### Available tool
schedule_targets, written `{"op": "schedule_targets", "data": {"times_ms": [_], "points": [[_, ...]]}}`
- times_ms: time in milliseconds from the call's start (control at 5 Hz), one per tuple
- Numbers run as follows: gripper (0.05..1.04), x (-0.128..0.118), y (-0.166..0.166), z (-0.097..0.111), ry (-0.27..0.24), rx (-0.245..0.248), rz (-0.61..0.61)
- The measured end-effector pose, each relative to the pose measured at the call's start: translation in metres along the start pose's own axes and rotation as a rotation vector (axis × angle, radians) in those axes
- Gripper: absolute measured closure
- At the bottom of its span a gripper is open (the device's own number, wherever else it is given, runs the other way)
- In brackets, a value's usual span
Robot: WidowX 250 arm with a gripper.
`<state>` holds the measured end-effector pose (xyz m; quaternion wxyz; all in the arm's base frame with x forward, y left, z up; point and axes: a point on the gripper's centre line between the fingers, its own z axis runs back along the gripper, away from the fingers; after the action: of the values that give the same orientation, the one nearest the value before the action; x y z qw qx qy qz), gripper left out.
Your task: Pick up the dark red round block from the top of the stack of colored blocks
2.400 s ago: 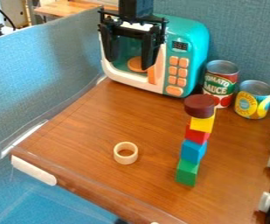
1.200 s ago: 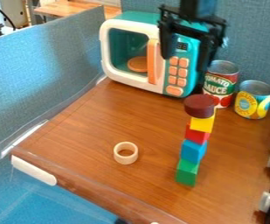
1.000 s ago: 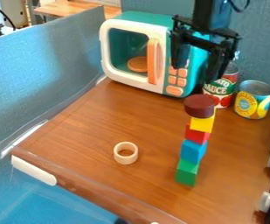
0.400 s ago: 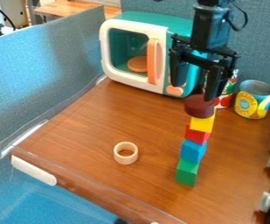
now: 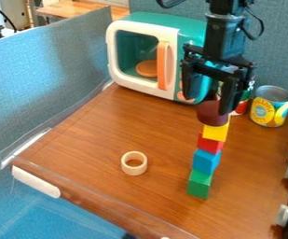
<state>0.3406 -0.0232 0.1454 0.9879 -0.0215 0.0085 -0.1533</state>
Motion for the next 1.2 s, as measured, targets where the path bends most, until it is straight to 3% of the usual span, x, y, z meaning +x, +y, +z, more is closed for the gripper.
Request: {"op": "schedule_targets", "data": {"times_ms": [1000,1200], "points": [[0.083,-0.004,-0.006,-0.013,0.010,-0.008,0.023],[0.137,-0.005,-0.006,-0.015,0.011,-0.008,0.027]]}}
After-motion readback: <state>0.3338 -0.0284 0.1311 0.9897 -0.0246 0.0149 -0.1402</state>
